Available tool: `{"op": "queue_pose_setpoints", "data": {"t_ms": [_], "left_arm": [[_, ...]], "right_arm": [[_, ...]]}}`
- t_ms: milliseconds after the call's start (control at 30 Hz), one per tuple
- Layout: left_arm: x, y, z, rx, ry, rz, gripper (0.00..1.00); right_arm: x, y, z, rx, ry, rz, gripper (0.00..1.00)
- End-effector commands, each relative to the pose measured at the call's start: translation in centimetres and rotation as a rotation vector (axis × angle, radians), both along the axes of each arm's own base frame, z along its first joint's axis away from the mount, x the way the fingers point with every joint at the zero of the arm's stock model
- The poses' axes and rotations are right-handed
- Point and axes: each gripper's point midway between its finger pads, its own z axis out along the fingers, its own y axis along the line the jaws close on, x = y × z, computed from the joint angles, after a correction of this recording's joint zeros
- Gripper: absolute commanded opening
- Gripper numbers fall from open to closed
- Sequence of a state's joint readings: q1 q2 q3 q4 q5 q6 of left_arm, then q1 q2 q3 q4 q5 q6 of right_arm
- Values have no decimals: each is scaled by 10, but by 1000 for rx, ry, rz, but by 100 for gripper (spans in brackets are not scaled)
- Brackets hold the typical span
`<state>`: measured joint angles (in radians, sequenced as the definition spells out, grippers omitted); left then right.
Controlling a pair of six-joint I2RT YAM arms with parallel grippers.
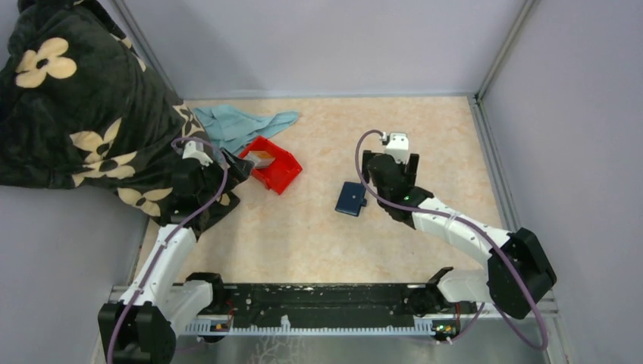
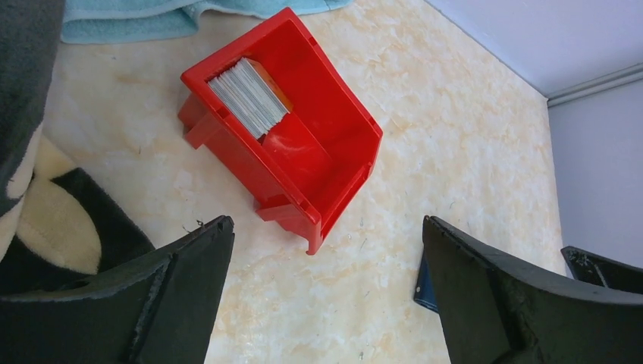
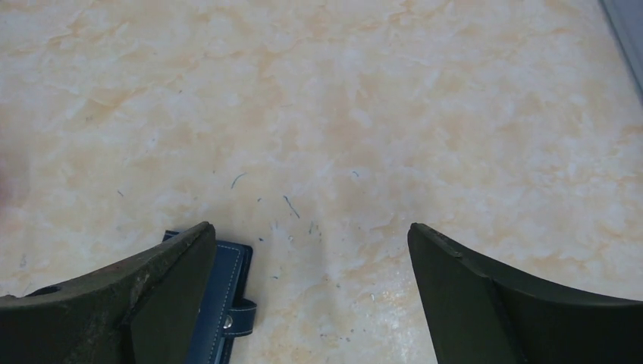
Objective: Put the credit cards into the card holder
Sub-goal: Move the storage box to the center of the board.
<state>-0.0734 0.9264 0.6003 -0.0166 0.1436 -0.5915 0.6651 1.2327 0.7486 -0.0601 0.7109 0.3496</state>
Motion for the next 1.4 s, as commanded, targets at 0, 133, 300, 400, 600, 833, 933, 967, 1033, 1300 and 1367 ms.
{"op": "queue_pose_setpoints", "data": {"t_ms": [0,133,300,400,600,833,933,967,1033,1300,1367], "left_arm": [[-2,-8,11,-36,-5,-22,100],[0,-9,0,-55,39,-8,100],[4,-14,-15,-68,103,-2,100],[9,-21,-28,-65,154,1,99],[19,-35,-46,-22,233,21,98],[33,-37,-63,24,303,86,94],[39,-37,-71,50,342,112,90],[40,-36,-74,58,358,123,90],[41,-34,-81,71,383,141,89],[50,-34,-97,85,430,165,82],[52,-35,-99,89,440,163,80]], "right_arm": [[12,-3,39,-7,-93,-59,98],[8,26,53,103,-148,120,85],[6,41,58,138,-152,202,70],[14,52,49,102,-79,227,72],[21,70,41,105,-30,274,73],[21,76,37,119,-28,298,73],[22,77,37,120,-30,302,73],[21,78,36,121,-30,306,73],[21,79,36,128,-32,313,73],[22,85,32,145,-29,333,73],[22,86,31,146,-28,334,73]]}}
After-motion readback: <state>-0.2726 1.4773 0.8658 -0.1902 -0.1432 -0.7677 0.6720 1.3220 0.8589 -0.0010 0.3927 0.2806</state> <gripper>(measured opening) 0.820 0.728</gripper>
